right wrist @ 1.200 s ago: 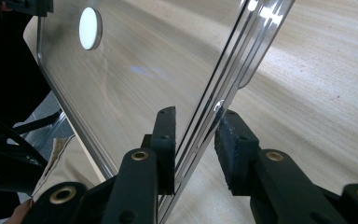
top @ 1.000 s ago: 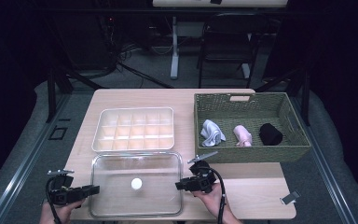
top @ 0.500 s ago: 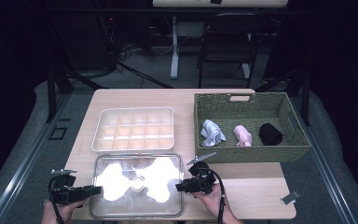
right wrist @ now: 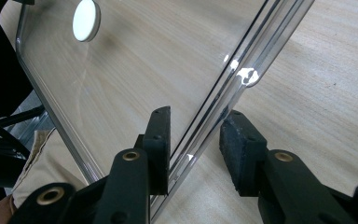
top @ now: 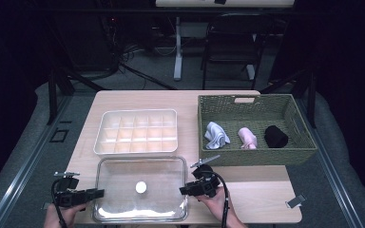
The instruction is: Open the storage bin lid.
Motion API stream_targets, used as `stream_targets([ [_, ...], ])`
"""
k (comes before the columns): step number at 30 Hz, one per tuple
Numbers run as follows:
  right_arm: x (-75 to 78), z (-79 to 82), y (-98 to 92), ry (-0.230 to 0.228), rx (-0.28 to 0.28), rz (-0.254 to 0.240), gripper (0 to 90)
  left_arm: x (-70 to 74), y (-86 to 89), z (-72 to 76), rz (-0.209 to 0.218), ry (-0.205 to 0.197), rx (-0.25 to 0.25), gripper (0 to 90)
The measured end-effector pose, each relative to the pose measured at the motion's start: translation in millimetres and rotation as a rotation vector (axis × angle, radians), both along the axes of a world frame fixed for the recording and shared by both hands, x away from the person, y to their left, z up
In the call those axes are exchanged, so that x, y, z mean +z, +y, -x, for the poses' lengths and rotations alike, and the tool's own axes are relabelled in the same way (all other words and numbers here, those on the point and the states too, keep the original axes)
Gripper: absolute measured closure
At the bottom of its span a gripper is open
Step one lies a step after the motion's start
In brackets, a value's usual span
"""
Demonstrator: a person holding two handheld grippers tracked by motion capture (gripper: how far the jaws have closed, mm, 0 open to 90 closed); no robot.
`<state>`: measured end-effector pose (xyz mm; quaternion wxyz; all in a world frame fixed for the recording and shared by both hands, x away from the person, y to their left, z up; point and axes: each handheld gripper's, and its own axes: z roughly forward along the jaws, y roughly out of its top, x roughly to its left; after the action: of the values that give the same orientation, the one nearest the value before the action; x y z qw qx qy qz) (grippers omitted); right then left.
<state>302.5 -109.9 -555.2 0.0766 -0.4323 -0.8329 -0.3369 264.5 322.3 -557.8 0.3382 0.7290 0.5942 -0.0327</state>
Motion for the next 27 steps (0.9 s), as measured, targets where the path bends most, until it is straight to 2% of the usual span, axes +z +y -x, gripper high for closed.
stream_targets([
  [13,-0.3,0.4,0.2,-0.005,0.006,0.050,63.1,-3.1,-3.0,-1.9,-0.007,0.019,-0.008,58.9],
  [17,-1.3,0.7,0.6,0.000,0.001,0.044,62.9,-4.6,-3.7,-3.5,-0.010,0.023,-0.011,58.2],
  [27,-2.6,0.4,0.8,0.011,0.003,0.068,62.2,-5.9,-5.2,-5.5,-0.020,0.035,-0.016,57.0],
])
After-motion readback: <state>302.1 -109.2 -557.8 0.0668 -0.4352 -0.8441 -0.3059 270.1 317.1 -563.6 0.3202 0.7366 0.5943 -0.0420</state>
